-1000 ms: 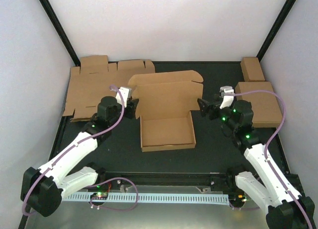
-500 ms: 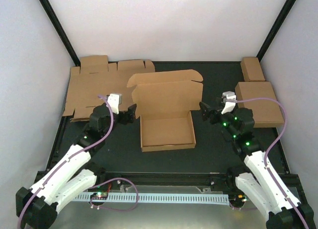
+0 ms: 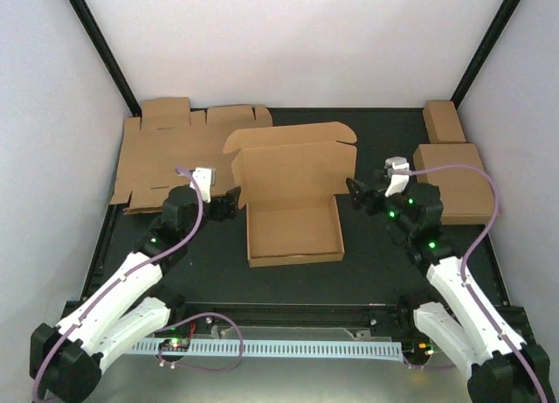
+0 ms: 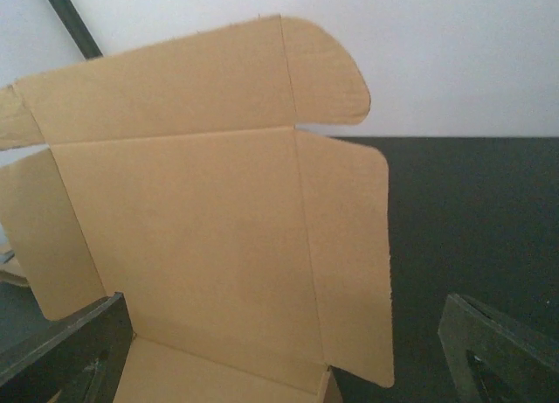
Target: Fold the paper box
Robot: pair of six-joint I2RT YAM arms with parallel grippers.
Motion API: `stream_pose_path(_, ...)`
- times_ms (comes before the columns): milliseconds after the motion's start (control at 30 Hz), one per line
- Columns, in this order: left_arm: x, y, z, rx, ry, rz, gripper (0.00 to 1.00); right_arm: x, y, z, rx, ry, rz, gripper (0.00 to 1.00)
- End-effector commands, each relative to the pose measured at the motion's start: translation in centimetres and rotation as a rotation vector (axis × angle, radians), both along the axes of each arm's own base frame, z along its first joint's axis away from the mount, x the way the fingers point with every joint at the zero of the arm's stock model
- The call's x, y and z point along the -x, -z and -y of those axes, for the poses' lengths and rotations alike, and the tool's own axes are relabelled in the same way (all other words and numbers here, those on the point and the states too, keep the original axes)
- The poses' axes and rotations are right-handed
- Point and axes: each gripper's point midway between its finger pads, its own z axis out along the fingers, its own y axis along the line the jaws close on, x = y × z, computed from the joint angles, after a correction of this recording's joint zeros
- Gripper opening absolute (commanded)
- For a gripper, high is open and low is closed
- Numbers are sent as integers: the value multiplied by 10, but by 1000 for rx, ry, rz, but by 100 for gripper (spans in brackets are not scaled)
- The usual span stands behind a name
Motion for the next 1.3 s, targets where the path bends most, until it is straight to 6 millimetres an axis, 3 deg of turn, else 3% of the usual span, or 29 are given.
stream_pose_path(0,-5,-4,9,14,31,2,98,-6,-1,-9,25,-52,-48,100)
stream_pose_path(400,-17,3,23,-5,75,-50,92,-8,4,-11,13,-58,-61,100)
stream_pose_path(1033,-19,3,26,-20,87,-64,85,-11,12,-8,39,-38,-92,100)
stream_pose_path(1267,-20,3,29,-22,102,-64,63,-16,15,-1,-28,-78,-132,100)
